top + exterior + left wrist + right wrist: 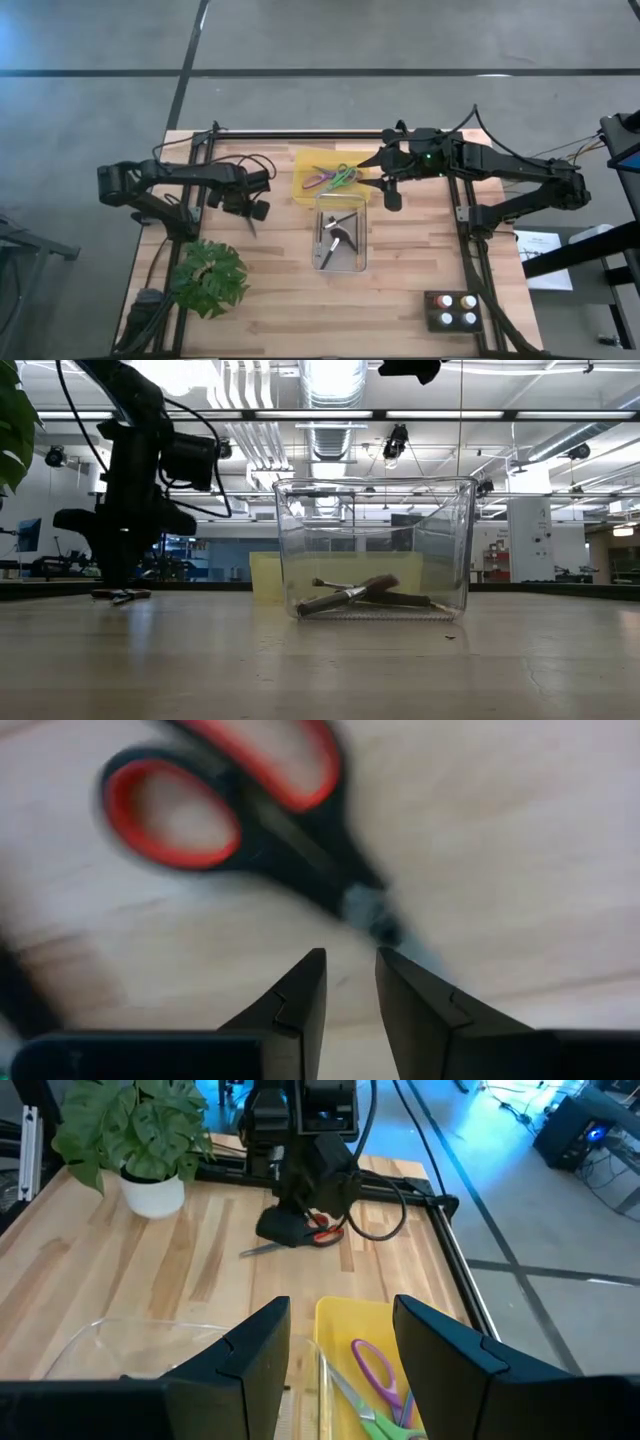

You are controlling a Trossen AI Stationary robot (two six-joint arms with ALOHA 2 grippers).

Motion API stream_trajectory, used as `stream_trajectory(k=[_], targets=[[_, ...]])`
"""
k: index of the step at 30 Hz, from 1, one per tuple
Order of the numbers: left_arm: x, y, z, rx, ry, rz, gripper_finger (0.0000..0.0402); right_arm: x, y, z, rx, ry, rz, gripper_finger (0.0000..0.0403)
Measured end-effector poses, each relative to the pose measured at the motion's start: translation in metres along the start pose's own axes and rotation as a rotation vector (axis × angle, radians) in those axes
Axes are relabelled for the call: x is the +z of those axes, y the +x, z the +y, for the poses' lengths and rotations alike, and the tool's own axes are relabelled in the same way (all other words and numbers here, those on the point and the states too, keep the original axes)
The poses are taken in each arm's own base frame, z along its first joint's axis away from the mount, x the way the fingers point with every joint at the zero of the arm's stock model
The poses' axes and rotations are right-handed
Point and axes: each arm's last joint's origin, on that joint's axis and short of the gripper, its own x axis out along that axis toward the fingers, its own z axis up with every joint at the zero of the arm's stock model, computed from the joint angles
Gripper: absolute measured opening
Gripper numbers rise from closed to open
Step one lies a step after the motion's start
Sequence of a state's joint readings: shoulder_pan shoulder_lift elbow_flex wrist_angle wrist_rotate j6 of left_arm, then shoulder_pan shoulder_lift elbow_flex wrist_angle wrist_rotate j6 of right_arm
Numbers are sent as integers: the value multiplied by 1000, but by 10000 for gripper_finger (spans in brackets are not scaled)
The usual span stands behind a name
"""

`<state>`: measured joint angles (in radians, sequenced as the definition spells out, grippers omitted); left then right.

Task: Pick & Place Paint Supplies
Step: Put the black scissors into the yellow bin

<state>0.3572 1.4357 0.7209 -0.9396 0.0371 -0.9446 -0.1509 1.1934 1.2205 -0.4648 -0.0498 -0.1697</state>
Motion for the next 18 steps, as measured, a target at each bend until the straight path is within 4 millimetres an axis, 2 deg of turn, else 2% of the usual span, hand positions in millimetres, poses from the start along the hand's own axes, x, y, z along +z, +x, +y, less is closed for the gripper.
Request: stream_trajectory(k=[6, 11, 18], targets=[[12, 0, -7, -116, -79, -82, 100, -3, 2, 0, 2, -9, 11, 178], [24, 0, 6, -56, -163, -125, 100, -13, 7, 2, 8, -12, 42, 178], [40, -1, 15, -85, -207, -160, 100, -24, 13, 2, -45, -35, 78, 178]])
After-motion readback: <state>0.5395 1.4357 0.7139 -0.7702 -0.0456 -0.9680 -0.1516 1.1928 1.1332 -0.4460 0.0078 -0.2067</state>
